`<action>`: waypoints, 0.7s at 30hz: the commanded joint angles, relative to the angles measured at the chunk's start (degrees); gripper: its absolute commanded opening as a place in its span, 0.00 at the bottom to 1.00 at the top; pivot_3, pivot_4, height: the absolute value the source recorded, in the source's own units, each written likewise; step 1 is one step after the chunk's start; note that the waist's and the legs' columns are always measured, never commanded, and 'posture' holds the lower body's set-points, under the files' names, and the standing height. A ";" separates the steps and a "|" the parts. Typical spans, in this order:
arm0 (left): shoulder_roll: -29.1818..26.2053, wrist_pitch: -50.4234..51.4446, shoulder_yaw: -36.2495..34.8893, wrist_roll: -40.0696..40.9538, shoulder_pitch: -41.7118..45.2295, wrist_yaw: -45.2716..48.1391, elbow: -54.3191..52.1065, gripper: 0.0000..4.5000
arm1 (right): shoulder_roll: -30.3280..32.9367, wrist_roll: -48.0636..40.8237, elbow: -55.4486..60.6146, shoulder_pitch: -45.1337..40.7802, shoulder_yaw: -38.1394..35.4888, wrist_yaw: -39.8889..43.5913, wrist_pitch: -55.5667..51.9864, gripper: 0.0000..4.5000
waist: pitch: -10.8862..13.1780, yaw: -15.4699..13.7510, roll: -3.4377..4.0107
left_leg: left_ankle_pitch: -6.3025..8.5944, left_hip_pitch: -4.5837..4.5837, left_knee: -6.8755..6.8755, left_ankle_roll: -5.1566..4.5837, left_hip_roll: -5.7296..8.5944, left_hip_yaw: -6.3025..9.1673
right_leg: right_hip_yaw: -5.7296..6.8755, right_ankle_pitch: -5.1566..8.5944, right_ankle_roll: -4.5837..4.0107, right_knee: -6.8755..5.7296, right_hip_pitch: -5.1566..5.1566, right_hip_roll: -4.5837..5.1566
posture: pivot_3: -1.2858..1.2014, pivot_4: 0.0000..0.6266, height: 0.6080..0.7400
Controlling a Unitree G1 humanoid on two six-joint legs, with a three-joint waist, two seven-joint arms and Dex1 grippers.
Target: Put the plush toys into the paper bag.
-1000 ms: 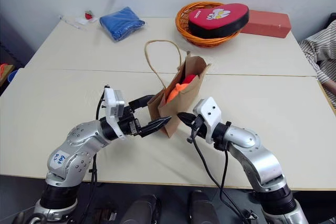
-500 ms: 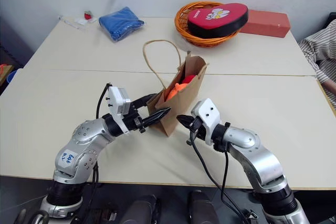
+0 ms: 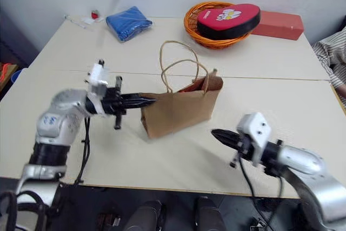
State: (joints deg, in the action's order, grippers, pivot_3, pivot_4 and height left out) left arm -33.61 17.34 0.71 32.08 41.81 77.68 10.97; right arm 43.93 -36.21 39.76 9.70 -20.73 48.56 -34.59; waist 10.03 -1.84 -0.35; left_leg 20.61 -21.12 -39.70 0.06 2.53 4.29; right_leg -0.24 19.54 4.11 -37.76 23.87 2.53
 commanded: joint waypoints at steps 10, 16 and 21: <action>2.84 -10.49 4.48 -1.14 6.55 14.32 17.32 0.01 | -2.14 -4.35 4.77 13.03 -16.37 8.68 11.55 0.00 | 0.01 0.56 -0.03 | 0.03 0.25 -0.03 -0.07 -0.08 -0.07 | -0.14 -0.03 0.06 -0.05 -0.16 -0.07 | 0.52 0.24 1.00; -0.24 -9.52 4.09 -3.18 5.36 12.08 15.00 0.14 | -4.51 -0.07 -0.06 10.39 -12.39 9.19 19.26 0.00 | 0.02 0.52 -0.04 | 0.02 0.24 -0.07 -0.06 -0.06 -0.07 | -0.16 -0.03 0.06 -0.08 -0.13 -0.04 | 0.52 0.24 1.00; -5.41 -8.87 0.55 -3.86 -1.09 7.39 7.87 0.47 | -3.73 1.24 -6.13 9.99 -12.14 12.72 24.01 0.08 | 0.01 0.54 -0.02 | 0.02 0.25 -0.04 -0.06 -0.07 -0.06 | -0.16 -0.03 0.06 -0.05 -0.14 -0.03 | 0.52 0.24 1.00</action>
State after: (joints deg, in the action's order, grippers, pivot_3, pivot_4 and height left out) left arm -37.42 8.51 3.81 28.55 42.30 85.70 21.77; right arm 39.85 -35.05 34.88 19.50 -31.66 59.89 -13.12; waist 10.04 -1.29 -0.37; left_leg 20.63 -20.87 -39.73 0.00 2.45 4.23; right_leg -0.40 19.51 4.17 -37.80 23.73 2.50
